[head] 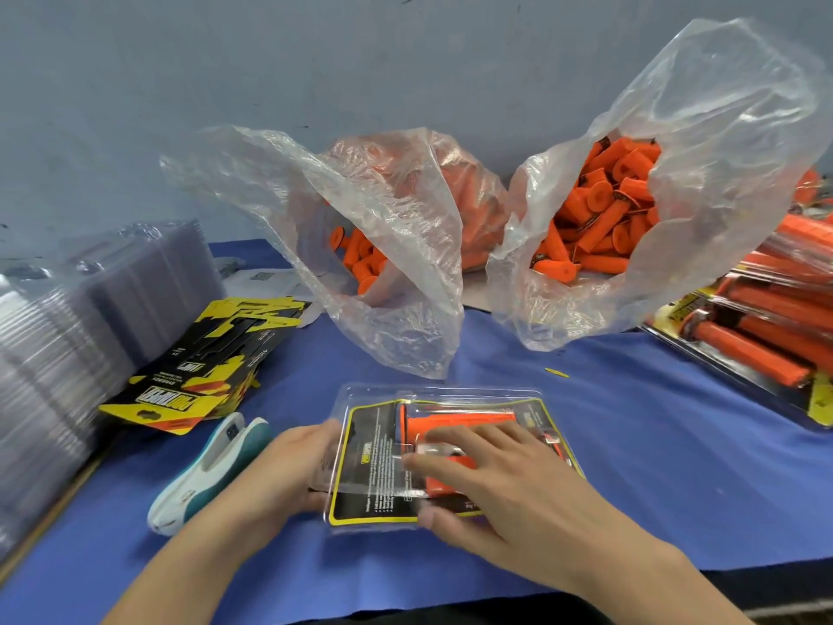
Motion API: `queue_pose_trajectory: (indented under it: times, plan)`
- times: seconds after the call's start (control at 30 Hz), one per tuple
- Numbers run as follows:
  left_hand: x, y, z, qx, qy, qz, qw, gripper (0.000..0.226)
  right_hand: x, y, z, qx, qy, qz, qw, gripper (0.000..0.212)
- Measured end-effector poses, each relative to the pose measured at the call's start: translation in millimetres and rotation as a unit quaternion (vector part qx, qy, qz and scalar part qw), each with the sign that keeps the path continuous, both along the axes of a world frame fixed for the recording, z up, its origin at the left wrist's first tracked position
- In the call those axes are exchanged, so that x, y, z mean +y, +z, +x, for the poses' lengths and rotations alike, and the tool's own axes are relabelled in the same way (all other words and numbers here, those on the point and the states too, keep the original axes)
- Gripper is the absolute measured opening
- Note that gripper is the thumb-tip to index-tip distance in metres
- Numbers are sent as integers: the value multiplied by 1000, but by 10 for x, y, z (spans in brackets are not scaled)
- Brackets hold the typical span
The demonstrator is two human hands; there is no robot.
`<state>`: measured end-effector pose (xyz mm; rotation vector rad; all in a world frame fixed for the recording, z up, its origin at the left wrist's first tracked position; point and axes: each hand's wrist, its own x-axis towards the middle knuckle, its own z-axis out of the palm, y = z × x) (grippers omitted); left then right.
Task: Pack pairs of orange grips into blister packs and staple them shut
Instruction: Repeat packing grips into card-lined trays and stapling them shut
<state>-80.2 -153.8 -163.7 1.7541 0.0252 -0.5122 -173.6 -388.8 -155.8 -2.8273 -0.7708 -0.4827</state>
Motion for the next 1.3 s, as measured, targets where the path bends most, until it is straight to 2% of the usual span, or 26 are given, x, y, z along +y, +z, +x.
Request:
queue_pose_trajectory:
  times: [0.1, 0.33, 0.47, 0.57, 0.63, 0.73, 0.9, 0.93, 0.97, 1.07, 1.1, 1.13, 1.17, 1.23, 1.3]
  plan:
    - [-6, 10, 28, 47, 64, -39, 996, 47, -8, -21, 2, -6, 3, -45, 999, 47]
    - [-84, 106, -36, 137, 58, -117, 982, 54, -19, -84, 3, -12, 1, -100, 995, 44]
    - [-84, 115, -29, 128, 82, -128, 980, 54, -47, -68, -11, -15, -5, -87, 996, 39]
    - [-60, 110, -30, 106, 68, -114, 985, 45, -64, -82, -22, -19, -5, -86, 996, 39]
    - [-67, 106, -20, 75, 71, -77, 992, 38, -74, -87, -25, -18, -3, -88, 996, 39]
    - [-48, 90, 27, -27, 108, -2, 994, 29, -100, -83, -25, -21, -1, -87, 996, 38]
    - [62, 24, 8, -212, 73, 116, 968, 22, -104, -136, -25, -28, 0, -83, 996, 39]
    - [69, 11, -13, -249, 62, 156, 954, 22, -102, -150, -24, -28, 1, -84, 996, 40]
    - [76, 4, -29, -300, 49, 224, 926, 23, -102, -161, -23, -29, 2, -85, 996, 41]
    - [89, -21, -69, -427, 26, 447, 786, 32, -105, -180, -21, -28, 4, -82, 996, 41]
    - [77, -14, -81, -431, 21, 476, 767, 34, -105, -181, -24, -29, 4, -80, 996, 41]
    - [64, -10, -88, -424, 21, 481, 767, 34, -103, -178, -24, -30, 6, -78, 996, 40]
    - [55, -17, -85, -413, 23, 466, 782, 35, -102, -176, -26, -32, 7, -78, 996, 40]
    - [10, -28, -58, -374, 54, 377, 845, 35, -96, -167, -26, -38, 12, -80, 996, 40]
    - [-75, -23, -11, -298, 86, 285, 907, 41, -93, -146, -32, -42, 11, -82, 996, 39]
